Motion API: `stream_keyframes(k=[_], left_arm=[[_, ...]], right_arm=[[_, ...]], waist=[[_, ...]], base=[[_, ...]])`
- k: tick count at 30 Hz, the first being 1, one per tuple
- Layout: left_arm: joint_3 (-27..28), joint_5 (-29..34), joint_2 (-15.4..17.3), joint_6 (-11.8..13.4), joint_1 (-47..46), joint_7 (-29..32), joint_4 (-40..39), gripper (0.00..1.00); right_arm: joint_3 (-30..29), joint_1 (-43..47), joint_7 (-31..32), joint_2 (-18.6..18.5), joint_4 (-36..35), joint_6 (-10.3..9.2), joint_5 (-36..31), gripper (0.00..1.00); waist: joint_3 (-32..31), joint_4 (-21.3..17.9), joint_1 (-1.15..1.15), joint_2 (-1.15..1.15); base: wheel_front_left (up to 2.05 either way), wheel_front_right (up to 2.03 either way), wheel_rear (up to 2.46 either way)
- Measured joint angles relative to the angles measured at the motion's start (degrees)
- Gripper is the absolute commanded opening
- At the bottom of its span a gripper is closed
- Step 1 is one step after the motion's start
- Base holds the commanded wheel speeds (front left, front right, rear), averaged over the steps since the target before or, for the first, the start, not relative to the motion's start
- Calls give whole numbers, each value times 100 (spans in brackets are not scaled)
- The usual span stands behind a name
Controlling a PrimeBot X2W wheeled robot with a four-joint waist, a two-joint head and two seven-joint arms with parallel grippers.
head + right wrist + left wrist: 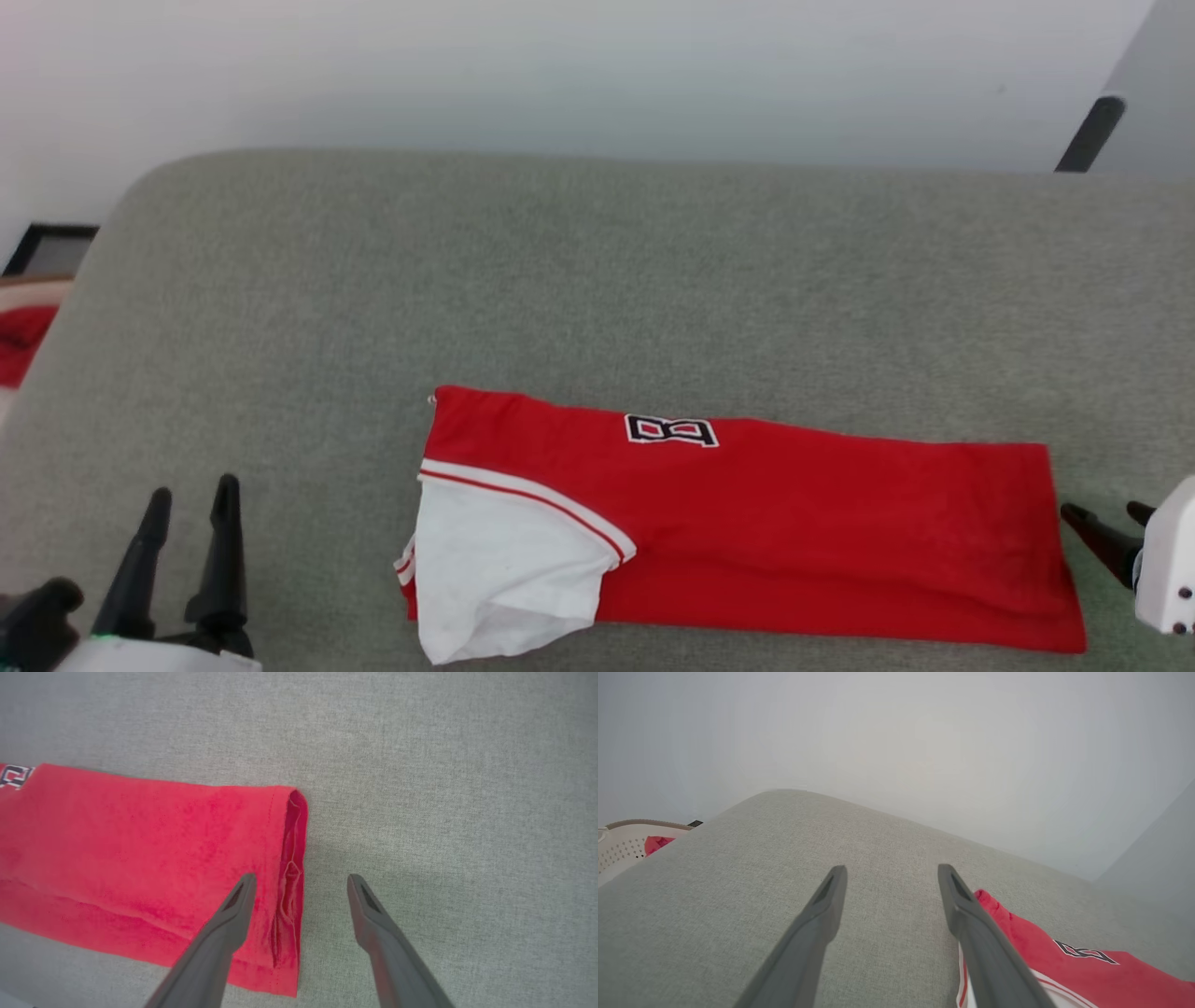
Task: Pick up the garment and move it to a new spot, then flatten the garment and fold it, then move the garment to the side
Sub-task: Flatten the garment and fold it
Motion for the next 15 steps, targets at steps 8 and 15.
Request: stream_keyframes(k=[8,15], left_arm=[[-65,97,-162,-134,-322,-18,152,100],[-69,111,-291,-237,-459,-24,279,100]], right_arm=[[2,-381,524,126,526,0,-87,100],[14,-627,775,238,935,0,-171,100]], waist=[[408,181,0,0],[586,303,0,0]], base=[[0,0,0],[0,0,0]])
